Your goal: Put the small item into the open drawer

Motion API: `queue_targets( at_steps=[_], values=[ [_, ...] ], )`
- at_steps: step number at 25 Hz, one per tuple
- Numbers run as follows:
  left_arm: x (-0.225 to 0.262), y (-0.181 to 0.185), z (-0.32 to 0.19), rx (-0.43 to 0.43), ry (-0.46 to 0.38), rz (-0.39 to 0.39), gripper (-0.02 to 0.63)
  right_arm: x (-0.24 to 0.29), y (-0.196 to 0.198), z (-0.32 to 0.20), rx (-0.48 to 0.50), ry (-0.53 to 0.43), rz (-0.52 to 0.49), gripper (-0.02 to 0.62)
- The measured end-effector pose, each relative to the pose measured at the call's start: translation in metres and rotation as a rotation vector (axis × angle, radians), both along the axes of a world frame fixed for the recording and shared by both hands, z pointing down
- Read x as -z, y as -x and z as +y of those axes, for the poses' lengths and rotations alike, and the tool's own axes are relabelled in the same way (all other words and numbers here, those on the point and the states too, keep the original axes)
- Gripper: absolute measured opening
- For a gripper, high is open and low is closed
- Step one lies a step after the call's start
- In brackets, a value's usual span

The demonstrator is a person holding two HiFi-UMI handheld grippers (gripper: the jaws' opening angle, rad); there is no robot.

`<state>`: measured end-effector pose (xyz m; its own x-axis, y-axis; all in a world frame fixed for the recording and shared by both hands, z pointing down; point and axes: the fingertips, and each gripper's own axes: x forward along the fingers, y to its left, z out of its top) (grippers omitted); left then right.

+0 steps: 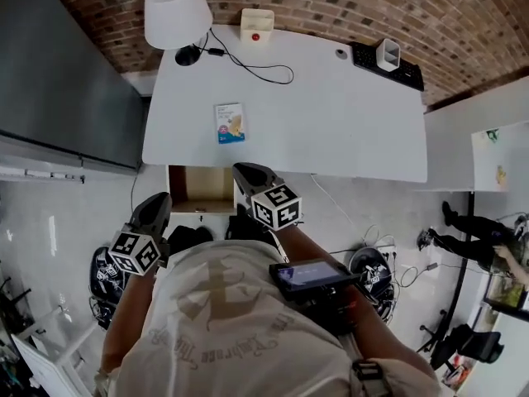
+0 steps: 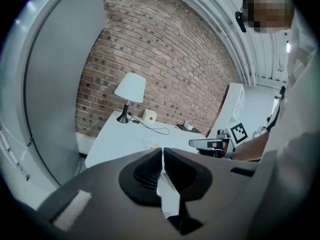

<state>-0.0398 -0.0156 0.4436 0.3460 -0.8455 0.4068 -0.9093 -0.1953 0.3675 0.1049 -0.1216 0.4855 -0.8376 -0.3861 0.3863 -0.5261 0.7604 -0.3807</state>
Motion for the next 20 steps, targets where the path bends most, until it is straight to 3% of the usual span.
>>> queue_targets(
  at_steps=[11, 20],
  values=[
    [-0.011, 0.016, -0.014, -0.077, 0.023, 0.069, 0.015, 0.001, 0.013, -0.013, -0.102, 0.018, 0.030, 0.008],
    [-0.023, 0.029, -0.022, -0.149, 0.046, 0.115, 0.014, -0.016, 0.020, -0.010, -0.179, 0.041, 0.123, 0.008]
  ],
)
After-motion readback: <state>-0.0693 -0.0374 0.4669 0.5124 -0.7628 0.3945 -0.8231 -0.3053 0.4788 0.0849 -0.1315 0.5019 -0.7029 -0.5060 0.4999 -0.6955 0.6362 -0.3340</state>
